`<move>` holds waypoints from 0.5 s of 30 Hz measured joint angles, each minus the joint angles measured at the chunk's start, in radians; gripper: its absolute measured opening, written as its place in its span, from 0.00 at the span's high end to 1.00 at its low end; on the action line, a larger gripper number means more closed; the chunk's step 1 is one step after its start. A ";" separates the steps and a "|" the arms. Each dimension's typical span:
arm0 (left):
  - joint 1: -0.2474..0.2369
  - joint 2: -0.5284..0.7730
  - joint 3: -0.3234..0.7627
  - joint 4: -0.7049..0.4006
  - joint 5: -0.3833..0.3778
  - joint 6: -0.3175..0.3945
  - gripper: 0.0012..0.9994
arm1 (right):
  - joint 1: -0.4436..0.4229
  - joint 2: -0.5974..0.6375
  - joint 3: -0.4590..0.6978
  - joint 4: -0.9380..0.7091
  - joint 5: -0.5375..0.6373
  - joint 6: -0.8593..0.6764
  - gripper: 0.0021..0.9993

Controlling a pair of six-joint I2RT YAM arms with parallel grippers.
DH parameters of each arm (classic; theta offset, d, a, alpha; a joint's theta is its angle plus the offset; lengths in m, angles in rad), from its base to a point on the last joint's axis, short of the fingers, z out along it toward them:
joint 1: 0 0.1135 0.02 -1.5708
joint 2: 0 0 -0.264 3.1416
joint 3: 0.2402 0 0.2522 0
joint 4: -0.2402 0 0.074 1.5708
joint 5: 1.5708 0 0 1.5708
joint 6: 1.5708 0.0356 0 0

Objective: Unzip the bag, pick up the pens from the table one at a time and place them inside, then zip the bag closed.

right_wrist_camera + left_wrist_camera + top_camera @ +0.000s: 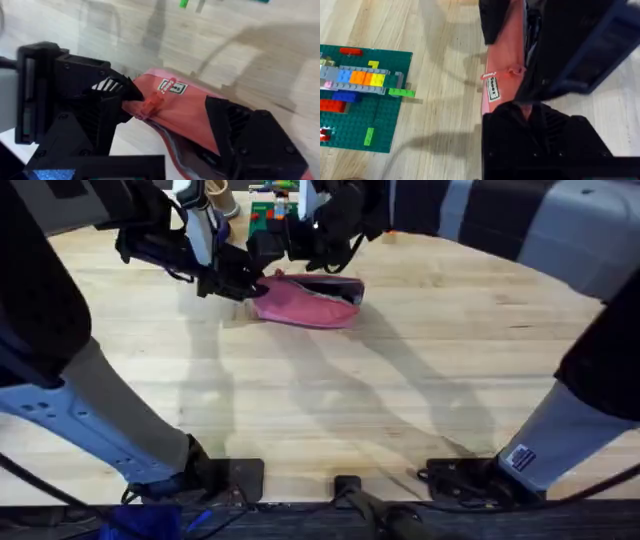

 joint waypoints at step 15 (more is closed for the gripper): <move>0.000 0.000 0.000 -0.007 -0.010 0.000 0.96 | -0.005 0.062 0.000 0.013 -0.097 0.068 0.68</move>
